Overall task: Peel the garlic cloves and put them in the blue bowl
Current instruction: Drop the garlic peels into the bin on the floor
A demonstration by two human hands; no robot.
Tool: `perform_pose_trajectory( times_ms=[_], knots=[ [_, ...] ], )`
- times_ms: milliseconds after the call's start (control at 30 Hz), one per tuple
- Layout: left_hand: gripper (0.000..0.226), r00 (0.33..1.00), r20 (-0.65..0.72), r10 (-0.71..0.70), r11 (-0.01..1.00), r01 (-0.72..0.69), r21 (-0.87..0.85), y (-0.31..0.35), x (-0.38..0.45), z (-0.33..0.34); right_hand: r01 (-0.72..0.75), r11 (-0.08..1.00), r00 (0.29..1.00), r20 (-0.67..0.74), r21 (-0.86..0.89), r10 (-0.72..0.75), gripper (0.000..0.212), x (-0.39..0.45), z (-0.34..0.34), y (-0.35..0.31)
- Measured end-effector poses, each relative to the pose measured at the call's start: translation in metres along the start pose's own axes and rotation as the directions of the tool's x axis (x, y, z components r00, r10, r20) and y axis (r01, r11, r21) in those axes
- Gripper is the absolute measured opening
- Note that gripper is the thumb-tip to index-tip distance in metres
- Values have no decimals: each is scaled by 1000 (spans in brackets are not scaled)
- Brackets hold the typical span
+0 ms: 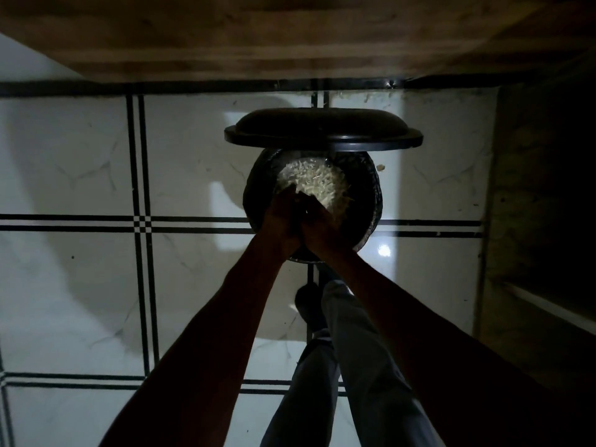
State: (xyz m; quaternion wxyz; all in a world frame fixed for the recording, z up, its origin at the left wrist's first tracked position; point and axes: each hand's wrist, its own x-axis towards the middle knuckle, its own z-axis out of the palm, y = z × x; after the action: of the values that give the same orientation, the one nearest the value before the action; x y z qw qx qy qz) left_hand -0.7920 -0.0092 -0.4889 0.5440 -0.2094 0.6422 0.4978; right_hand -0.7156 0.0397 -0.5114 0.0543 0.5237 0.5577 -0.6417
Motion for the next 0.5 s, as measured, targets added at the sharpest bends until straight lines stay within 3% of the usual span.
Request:
perform_pose_trajectory(
  times_ms=[67,100,167,233,300,367,500],
  knots=[
    [44,1000,23,-9,989,13,-148,7,-2,5,13,989,1000,28,-144,-9,50,4,3,2],
    [44,999,41,12,991,-7,-136,9,-3,6,32,986,999,12,-166,-30,52,6,1,-2],
    [47,995,95,-30,990,42,-133,12,0,2,102,988,990,111,-118,-89,52,5,-5,-4],
    [48,995,94,-14,996,22,-83,10,1,-3,-9,992,986,164,-122,29,51,0,-15,-3],
    [48,981,190,33,999,-33,-4,8,3,-11,-137,982,990,15,-129,140,52,-3,-31,-3],
    [44,985,171,15,1000,-16,7,8,-4,-15,-107,991,993,-61,-78,102,52,-17,-46,-7],
    [28,993,79,93,901,-117,417,24,-78,17,44,993,985,-169,108,-25,42,-81,-85,-23]
  ],
)
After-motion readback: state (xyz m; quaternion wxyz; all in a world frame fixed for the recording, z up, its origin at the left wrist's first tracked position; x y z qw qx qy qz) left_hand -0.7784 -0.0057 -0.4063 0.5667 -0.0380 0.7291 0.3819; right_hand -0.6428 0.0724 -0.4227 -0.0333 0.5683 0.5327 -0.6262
